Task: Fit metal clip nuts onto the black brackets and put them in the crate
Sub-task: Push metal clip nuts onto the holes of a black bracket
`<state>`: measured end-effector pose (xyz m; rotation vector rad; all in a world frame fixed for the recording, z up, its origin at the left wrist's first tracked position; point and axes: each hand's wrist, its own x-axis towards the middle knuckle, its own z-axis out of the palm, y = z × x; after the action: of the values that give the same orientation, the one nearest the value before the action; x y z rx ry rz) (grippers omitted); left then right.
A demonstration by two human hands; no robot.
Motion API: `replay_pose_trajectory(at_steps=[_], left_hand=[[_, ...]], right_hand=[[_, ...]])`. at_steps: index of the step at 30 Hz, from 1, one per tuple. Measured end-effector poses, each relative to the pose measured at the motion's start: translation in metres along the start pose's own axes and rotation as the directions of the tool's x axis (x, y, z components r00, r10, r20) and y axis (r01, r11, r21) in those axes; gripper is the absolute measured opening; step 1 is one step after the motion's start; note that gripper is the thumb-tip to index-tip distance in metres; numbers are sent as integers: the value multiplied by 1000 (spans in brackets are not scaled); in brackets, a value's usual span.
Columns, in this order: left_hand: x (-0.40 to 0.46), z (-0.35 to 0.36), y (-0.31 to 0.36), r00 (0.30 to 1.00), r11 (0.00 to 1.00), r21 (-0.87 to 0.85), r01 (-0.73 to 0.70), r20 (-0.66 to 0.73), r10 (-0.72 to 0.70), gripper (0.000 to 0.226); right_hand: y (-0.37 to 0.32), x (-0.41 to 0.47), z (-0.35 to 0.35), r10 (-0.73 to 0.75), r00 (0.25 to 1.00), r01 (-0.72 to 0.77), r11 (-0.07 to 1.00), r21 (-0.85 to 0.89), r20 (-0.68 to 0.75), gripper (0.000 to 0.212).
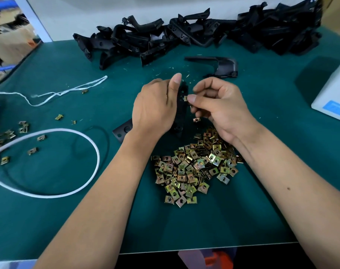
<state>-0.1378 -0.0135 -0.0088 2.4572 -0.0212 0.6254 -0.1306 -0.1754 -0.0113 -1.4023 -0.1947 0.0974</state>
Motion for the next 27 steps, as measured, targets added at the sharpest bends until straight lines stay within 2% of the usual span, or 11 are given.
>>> replay_pose_trajectory(at_steps=[7,10,13,14,16,17,19,21,23,25,27], left_hand=[[-3,6,11,997,996,85,-14,-71,21,55],[-1,7,8,998,994,104,-38,-43,43,55],[1,7,4,998,992,121,-44,-29,48,56],[2,7,3,999,991,128,-34,-35,38,56],[4,6,0,999,989,148,3,-47,4,57],[5,6,-2,999,987,157,21,-50,-14,57],[6,6,-6,998,986,160,44,-46,-37,57],[6,6,-8,998,985,164,57,-34,-52,57],[6,7,-9,998,983,174,64,-19,-62,57],[6,8,-9,997,982,173,77,-18,-75,57],[6,8,-8,995,980,172,95,-33,-90,56]], right_hand=[[-3,0,-3,-42,996,47,997,-61,76,25],[-4,1,-7,-45,995,59,986,-157,89,24],[-4,6,-13,-52,997,69,951,-303,62,12],[-5,8,-18,-82,995,96,903,-418,52,11],[-7,12,-31,-132,985,170,706,-688,108,11],[-8,13,-37,-109,981,194,605,-772,161,9],[-11,11,-40,-16,968,228,479,-848,251,10],[-10,10,-36,27,952,266,419,-868,305,11],[-9,9,-32,36,944,286,401,-870,327,12],[-9,9,-28,9,948,282,432,-857,317,14],[-6,7,-22,-42,964,234,602,-763,263,10]])
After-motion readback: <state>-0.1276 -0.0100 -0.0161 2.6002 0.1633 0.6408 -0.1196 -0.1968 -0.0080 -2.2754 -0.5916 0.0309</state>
